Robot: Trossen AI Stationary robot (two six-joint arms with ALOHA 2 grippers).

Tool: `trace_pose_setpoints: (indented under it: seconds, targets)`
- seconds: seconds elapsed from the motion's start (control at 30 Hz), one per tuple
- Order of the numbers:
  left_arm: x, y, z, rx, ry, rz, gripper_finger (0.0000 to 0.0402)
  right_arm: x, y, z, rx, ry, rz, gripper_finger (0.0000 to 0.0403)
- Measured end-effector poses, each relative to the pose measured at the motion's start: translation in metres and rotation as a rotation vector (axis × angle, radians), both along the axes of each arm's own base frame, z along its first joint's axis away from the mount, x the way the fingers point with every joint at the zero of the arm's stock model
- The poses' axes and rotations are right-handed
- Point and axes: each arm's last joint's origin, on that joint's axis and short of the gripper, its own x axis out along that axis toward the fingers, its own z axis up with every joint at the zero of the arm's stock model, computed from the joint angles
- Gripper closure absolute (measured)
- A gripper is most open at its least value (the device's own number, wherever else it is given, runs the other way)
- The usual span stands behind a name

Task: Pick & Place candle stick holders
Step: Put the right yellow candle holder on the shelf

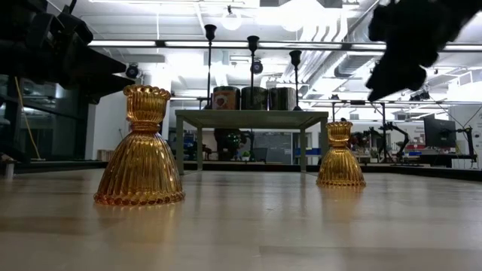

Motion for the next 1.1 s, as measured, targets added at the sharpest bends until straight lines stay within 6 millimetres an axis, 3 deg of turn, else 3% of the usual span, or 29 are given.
trace_pose_setpoints:
  seconds: [0.4,0.53,0.73,0.9,1.1]
  targets:
    - [0.000,0.000,0.000,0.000,0.000,0.000,0.0148,-0.011,0.027,-0.072,0.001,-0.131,0.073,0.0175]
    - [0.000,0.000,0.000,0.000,0.000,0.000,0.0148,-0.012,0.030,-0.090,0.002,-0.153,0.084,0.0157]
    - [0.000,0.000,0.000,0.000,0.000,0.000,0.0148,-0.005,0.033,-0.100,-0.010,-0.182,0.073,0.0090]
    - [0.000,0.000,0.000,0.000,0.000,0.000,0.0148,0.001,0.032,-0.107,-0.137,-0.182,0.022,0.0035]
    - [0.000,0.000,0.000,0.000,0.000,0.000,0.0148,0.012,0.033,-0.116,-0.148,-0.222,-0.020,0.0012]
